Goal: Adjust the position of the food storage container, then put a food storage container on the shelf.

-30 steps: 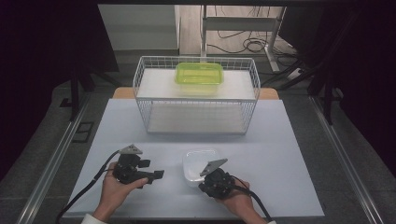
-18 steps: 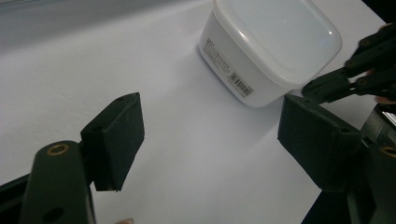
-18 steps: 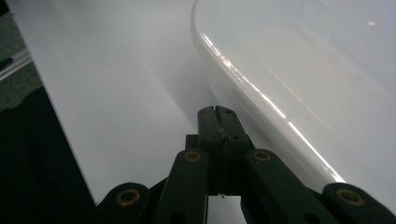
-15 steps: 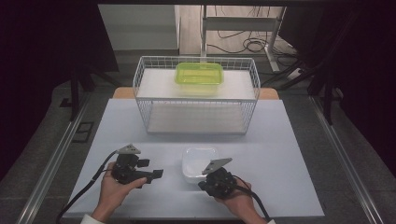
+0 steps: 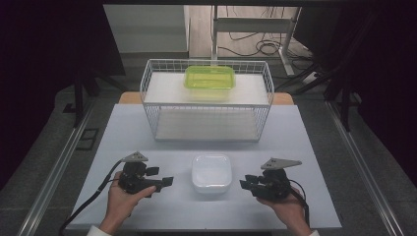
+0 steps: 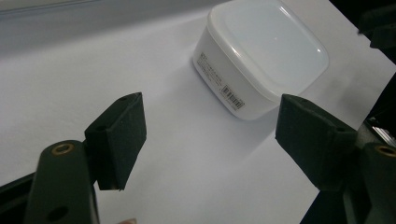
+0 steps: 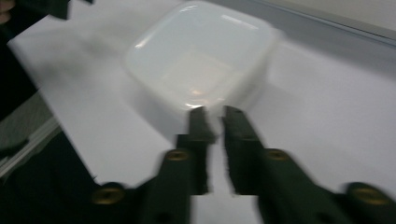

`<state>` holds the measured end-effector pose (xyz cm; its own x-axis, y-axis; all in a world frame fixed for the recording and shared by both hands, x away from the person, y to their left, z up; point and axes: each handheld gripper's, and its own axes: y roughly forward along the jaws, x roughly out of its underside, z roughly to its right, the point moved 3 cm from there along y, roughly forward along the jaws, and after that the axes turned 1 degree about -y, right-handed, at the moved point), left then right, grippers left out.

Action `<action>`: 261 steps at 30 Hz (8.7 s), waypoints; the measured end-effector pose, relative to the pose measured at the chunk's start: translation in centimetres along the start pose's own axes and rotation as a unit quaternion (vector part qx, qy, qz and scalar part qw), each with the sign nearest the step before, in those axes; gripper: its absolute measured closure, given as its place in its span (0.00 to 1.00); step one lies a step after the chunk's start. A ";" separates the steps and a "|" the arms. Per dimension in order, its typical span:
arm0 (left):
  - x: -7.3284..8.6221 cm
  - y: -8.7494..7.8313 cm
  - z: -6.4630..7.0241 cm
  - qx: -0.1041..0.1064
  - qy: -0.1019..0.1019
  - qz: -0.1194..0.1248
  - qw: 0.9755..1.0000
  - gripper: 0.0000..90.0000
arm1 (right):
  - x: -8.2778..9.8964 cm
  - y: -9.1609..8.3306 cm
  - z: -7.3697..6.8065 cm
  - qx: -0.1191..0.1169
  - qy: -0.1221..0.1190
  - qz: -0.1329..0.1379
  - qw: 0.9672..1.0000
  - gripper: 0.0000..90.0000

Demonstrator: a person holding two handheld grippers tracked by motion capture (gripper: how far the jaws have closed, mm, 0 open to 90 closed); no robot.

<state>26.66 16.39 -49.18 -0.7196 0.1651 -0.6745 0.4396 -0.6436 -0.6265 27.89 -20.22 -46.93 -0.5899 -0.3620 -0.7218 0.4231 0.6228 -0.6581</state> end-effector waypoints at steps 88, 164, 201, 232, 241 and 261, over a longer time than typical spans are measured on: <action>-1.9 8.1 -0.7 0.187 -0.208 -0.034 0.959 0.77 | -1.5 7.0 4.0 -0.140 0.218 -0.028 0.965 0.74; -12.5 -1.3 2.5 0.157 -0.103 0.084 0.979 0.88 | -13.2 -0.9 0.9 -0.128 0.108 0.075 0.983 0.86; -23.6 -5.3 2.5 0.154 -0.064 0.122 0.979 0.88 | -24.0 -4.8 2.0 -0.109 0.070 0.122 0.984 0.86; -30.0 -4.1 -1.3 0.149 -0.096 0.117 0.977 0.88 | -30.2 -2.4 5.9 -0.113 0.090 0.117 0.983 0.85; -30.3 -2.9 -2.2 0.139 -0.112 0.107 0.978 0.88 | -30.6 -1.1 7.0 -0.107 0.102 0.102 0.984 0.85; -31.4 -1.4 -3.9 0.156 -0.166 0.107 0.968 0.87 | -31.4 0.6 9.0 -0.121 0.165 0.083 0.975 0.80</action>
<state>50.72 15.03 -28.64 -0.7854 -0.2134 -0.5810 0.4517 -0.8394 -0.3022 52.86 -14.73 -26.57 -0.7331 -0.0232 -0.6798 0.3810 0.8139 -0.4386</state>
